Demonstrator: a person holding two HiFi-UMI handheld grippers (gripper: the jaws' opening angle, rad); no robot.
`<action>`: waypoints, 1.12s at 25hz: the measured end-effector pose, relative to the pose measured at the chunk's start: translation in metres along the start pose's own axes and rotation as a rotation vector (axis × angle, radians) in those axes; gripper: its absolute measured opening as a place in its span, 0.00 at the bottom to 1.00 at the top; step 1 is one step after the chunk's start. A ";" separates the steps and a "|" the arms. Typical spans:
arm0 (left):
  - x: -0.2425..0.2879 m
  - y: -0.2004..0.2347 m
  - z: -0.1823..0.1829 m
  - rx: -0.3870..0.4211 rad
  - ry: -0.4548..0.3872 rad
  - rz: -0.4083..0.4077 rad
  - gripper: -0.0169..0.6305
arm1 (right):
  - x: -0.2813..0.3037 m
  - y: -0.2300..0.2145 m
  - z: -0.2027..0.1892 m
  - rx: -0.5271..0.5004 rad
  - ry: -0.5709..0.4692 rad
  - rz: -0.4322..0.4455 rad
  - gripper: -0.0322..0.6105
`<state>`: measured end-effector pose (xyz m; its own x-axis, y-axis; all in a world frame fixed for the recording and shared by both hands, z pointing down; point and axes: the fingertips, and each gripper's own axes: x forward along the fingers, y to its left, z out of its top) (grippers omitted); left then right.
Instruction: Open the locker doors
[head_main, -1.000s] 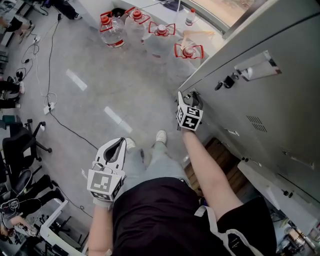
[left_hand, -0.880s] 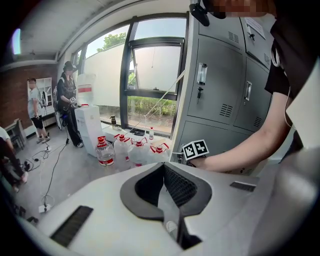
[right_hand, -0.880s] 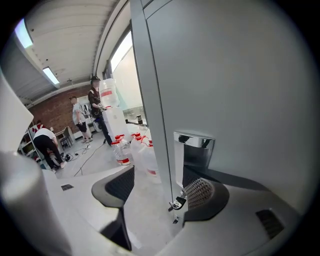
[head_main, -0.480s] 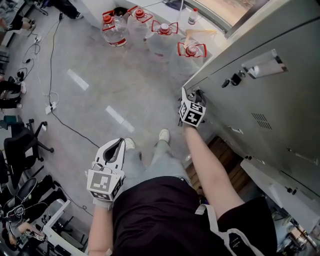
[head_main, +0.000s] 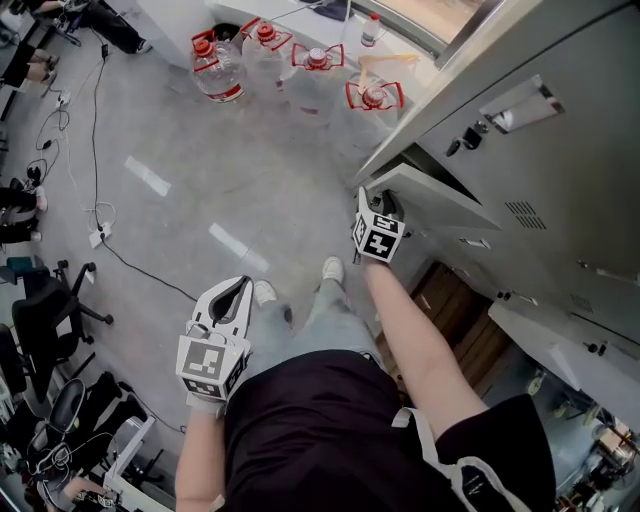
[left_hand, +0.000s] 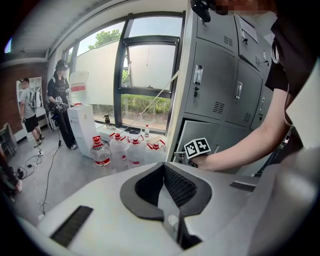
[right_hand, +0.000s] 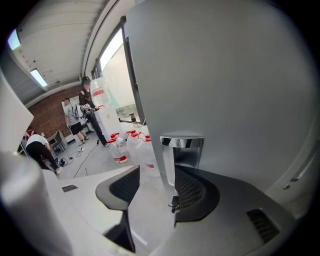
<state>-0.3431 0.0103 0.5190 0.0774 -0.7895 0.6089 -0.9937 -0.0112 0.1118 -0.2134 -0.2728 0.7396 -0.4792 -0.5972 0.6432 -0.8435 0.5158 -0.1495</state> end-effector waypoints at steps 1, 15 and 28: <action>-0.001 0.001 -0.001 0.005 0.000 -0.009 0.05 | -0.004 0.001 -0.004 0.002 0.003 -0.006 0.42; -0.019 0.012 -0.016 0.069 0.003 -0.142 0.05 | -0.059 0.001 -0.051 0.053 0.022 -0.129 0.28; -0.018 0.003 -0.022 0.136 0.004 -0.286 0.05 | -0.114 -0.003 -0.096 0.116 0.062 -0.192 0.28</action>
<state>-0.3453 0.0382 0.5258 0.3550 -0.7400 0.5713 -0.9335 -0.3141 0.1732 -0.1328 -0.1477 0.7392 -0.2947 -0.6364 0.7128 -0.9416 0.3207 -0.1031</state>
